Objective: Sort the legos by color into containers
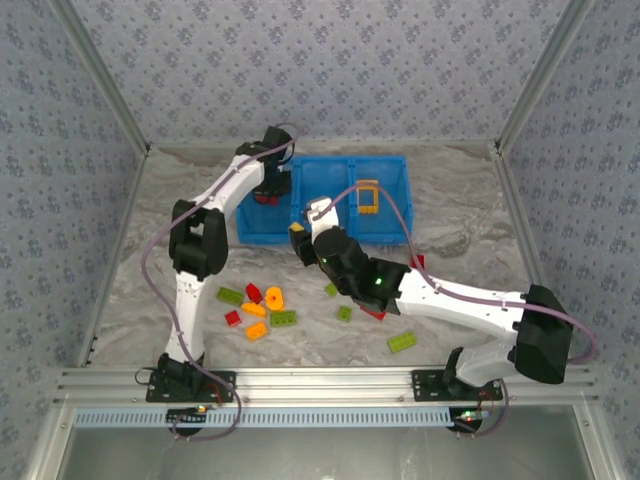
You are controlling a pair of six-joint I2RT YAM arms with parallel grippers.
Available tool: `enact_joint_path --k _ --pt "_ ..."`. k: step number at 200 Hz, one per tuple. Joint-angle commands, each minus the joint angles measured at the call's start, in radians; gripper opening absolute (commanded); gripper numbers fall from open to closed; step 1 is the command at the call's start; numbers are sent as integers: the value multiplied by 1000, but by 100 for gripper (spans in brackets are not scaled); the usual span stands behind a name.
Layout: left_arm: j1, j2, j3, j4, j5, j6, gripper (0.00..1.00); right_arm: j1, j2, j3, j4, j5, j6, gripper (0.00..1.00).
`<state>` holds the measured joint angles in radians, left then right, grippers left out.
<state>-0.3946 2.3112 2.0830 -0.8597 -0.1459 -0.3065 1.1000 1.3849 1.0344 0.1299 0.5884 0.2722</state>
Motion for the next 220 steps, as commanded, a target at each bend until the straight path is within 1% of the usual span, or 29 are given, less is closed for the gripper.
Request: enact_joint_path --k 1,27,73,90,115,134,150,174,197,220 --pt "3 25 51 -27 -39 22 0 -16 14 -12 45 17 26 45" --pt "3 54 82 -33 -47 25 0 -36 33 -14 56 -14 43 46" --pt "6 90 122 -51 -96 34 0 -56 48 2 62 -49 57 46" --pt "10 97 129 -62 -107 29 0 -58 59 17 51 -79 57 46" --pt "11 96 123 -65 -115 20 0 -43 84 43 46 -143 44 47" --pt "11 96 124 -65 -112 24 0 -16 119 82 19 -145 27 47" --pt "11 97 124 -65 -113 26 2 0 144 104 11 -143 28 47" --pt "11 104 126 -73 -108 30 9 16 161 122 6 -139 31 47" --pt "12 96 126 -86 -111 23 25 23 155 125 -11 -136 32 48" --pt "4 62 124 -96 -117 15 32 23 120 108 -34 -122 34 48"
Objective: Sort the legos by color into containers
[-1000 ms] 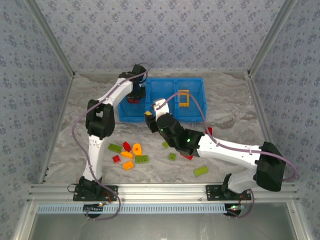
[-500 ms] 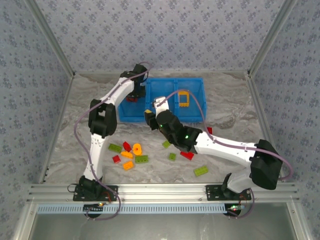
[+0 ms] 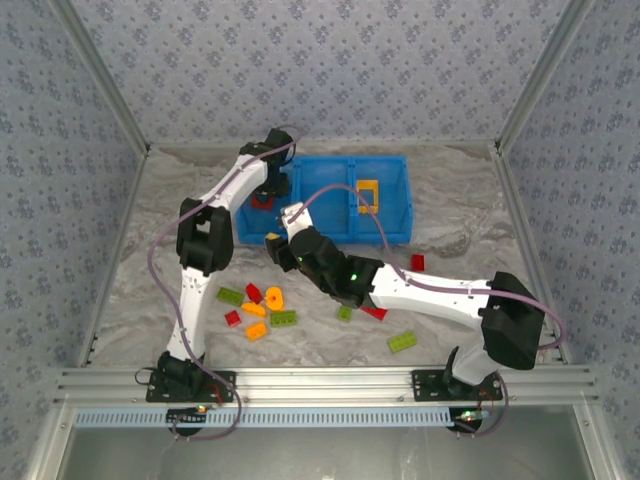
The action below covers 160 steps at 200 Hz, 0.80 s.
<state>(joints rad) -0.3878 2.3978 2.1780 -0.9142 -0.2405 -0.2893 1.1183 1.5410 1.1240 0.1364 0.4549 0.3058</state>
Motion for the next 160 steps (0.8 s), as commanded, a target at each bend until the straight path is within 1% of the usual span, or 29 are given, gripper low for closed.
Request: enact_joint_path --k 1,13,31,50,62,68,85,101,108,116,123,132,147,160 --pt "-3 -27 29 -41 -24 -3 33 5 -37 18 -41 12 1 48" --pt "-9 -50 29 -46 -30 -6 36 4 -66 -2 -47 26 -1 48" --pt "-22 -92 31 -53 -41 -11 37 3 -118 -32 -75 57 -1 48" --pt "-35 -150 29 -68 -68 -31 39 2 -187 -66 -169 118 58 47" --pt "-44 -204 22 -79 -90 -57 41 -4 -233 -68 -317 174 160 47" --pt "-49 -242 9 -79 -99 -72 42 -11 -254 -58 -451 211 240 46" --pt "-66 -394 -95 -20 -78 -103 45 -22 -297 -25 -829 276 551 45" --pt "-111 -578 -273 100 10 -88 48 -19 -348 -56 -1094 257 837 46" --pt "-145 -661 -363 167 77 -62 52 -19 -372 -86 -1174 224 966 46" --pt "-189 -760 -472 255 173 -30 57 -18 -397 -134 -1227 170 1098 46" --pt "-232 -841 -566 326 261 -6 61 -19 -418 -192 -1237 110 1191 46" --pt "-292 -935 -680 390 339 8 66 -18 -443 -259 -1216 23 1277 47" --pt "-385 -1071 -839 448 437 -7 69 -10 -479 -352 -1176 -79 1417 48" --pt "-467 -1169 -954 454 471 -33 72 8 -506 -403 -1155 -111 1518 49"
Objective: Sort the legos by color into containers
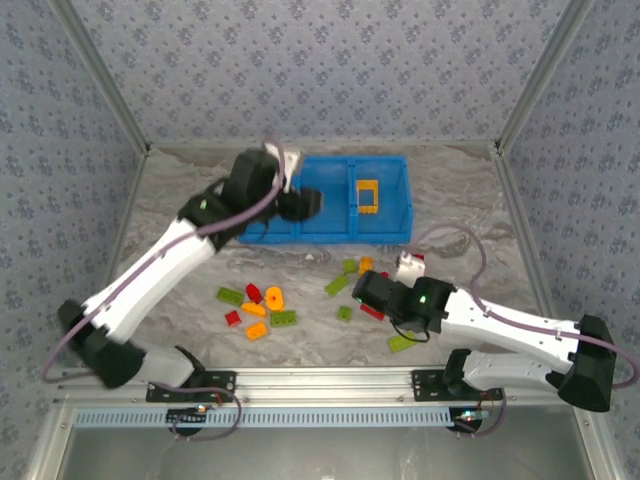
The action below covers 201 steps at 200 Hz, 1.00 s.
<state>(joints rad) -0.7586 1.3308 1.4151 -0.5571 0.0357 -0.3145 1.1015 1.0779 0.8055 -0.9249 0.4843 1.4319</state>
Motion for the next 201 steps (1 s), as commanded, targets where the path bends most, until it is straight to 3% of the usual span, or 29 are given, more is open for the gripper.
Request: enact_joint_path --k 1,40,63,140,201 --pt "-102 -107 -198 97 198 -11 72 24 -44 -87 -93 -140 400 49" --pt "-336 -342 -472 118 169 -185 75 3 -38 -142 -102 -169 512 61" --pt "-430 -421 -556 141 121 -236 77 -25 -43 -208 -30 -240 567 61" --pt "-440 -379 -515 121 123 -209 77 -70 6 -313 131 -292 611 59" --pt "-442 -389 -518 130 93 -208 76 -75 32 -329 169 -275 620 38"
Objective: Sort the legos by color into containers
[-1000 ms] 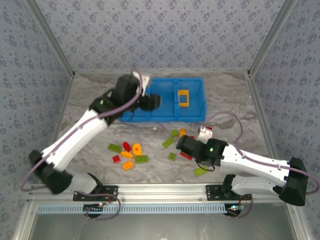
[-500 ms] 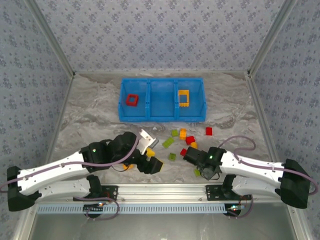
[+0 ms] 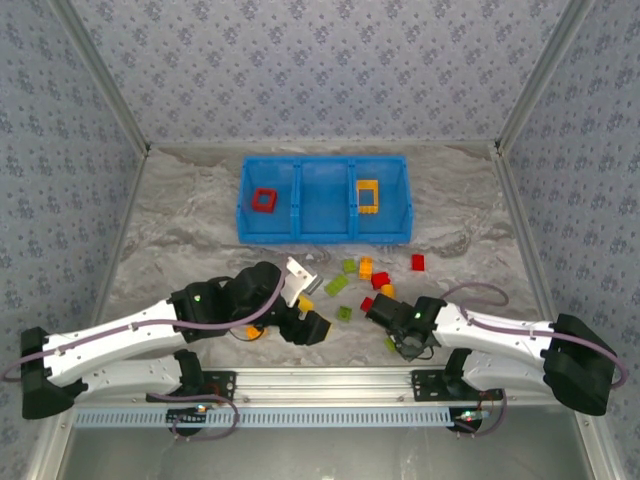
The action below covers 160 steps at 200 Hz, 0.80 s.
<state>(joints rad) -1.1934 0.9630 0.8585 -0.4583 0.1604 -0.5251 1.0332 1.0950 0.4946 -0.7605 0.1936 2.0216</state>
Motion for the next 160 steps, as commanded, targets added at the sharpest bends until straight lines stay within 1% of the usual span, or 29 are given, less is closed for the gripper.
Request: enact_joint_path --k 1,5,12,21,30,39,48,55,66,73,74,77,87,96,110,127,143,160 --pt "-8 -22 39 31 -33 2 76 -8 15 -18 5 16 30 38" --pt "-7 -25 38 30 -42 0 76 -9 17 -14 4 20 27 37" --pt "-7 -31 41 28 -64 -5 76 -8 14 -2 -10 33 17 32" --pt "-7 -43 47 21 -108 -14 75 -1 5 34 -48 77 -18 29" --pt "-8 -55 62 1 -179 -31 75 12 -6 97 -116 150 -55 28" --pt "-7 -63 91 -41 -273 -53 75 25 -15 155 -155 220 -114 26" --pt "-5 -71 123 -80 -356 -64 75 40 -18 228 -166 303 -214 24" --pt "-6 -79 147 -103 -416 -75 75 47 -11 295 -141 360 -333 24" --pt "2 -89 189 -141 -508 -89 75 43 20 388 -79 396 -516 26" --pt "15 -94 211 -155 -539 -93 75 35 56 450 -31 407 -648 27" --pt "17 -94 213 -156 -541 -93 75 35 56 450 -31 407 -648 27" --pt "24 -96 222 -158 -545 -92 75 29 84 479 -6 409 -715 27" --pt "58 -97 250 -165 -544 -90 75 7 148 568 46 390 -856 28" --pt "97 -90 279 -177 -524 -94 76 -32 242 658 70 353 -965 28" --pt "166 -69 319 -190 -477 -91 76 -109 393 813 83 276 -1101 27" --pt "253 -33 361 -195 -421 -98 76 -193 584 1027 18 241 -1214 26" --pt "353 -1 385 -181 -357 -119 76 -234 764 1229 -59 309 -1296 27" --pt "478 20 375 -130 -250 -159 76 -273 921 1399 -96 354 -1365 27"
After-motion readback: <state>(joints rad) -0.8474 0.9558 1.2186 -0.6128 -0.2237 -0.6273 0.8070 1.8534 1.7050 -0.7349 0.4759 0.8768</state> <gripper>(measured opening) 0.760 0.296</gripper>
